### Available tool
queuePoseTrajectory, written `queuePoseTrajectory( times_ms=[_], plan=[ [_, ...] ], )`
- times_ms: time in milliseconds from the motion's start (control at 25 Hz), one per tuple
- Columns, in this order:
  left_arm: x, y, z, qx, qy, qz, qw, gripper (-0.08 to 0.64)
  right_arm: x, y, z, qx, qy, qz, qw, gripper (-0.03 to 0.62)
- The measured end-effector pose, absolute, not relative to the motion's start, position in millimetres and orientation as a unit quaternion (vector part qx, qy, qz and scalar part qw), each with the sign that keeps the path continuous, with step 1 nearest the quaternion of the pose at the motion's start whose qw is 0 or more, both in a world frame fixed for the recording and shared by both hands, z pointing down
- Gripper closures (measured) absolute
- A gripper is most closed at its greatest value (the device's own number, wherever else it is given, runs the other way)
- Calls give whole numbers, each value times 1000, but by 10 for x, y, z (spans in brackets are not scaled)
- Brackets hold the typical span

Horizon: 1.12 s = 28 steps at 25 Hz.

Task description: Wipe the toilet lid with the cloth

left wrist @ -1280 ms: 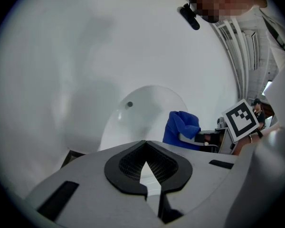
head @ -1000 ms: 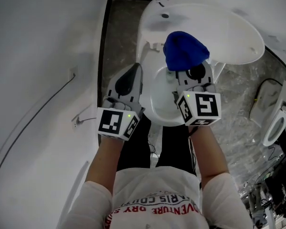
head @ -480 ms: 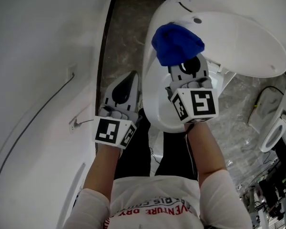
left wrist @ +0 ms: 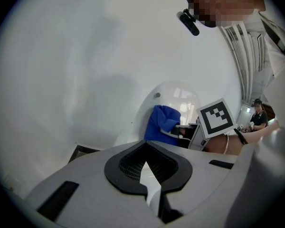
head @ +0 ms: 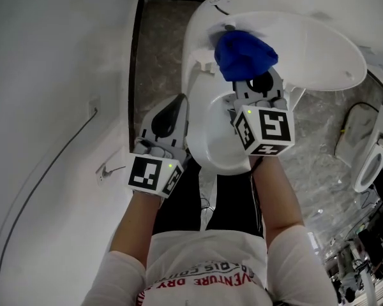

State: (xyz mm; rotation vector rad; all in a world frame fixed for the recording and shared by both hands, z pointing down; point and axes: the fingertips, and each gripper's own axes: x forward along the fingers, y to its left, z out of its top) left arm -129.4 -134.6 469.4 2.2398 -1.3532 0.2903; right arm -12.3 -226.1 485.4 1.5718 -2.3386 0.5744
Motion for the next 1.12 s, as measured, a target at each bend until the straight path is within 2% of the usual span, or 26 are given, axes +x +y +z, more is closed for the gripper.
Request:
queuePoseTrajectory(
  times_ms=[1120],
  plan=[
    [276, -1305, 4744, 866, -407, 131, 259, 554, 1962, -1965, 4843, 641, -723, 203, 158, 505]
  ],
)
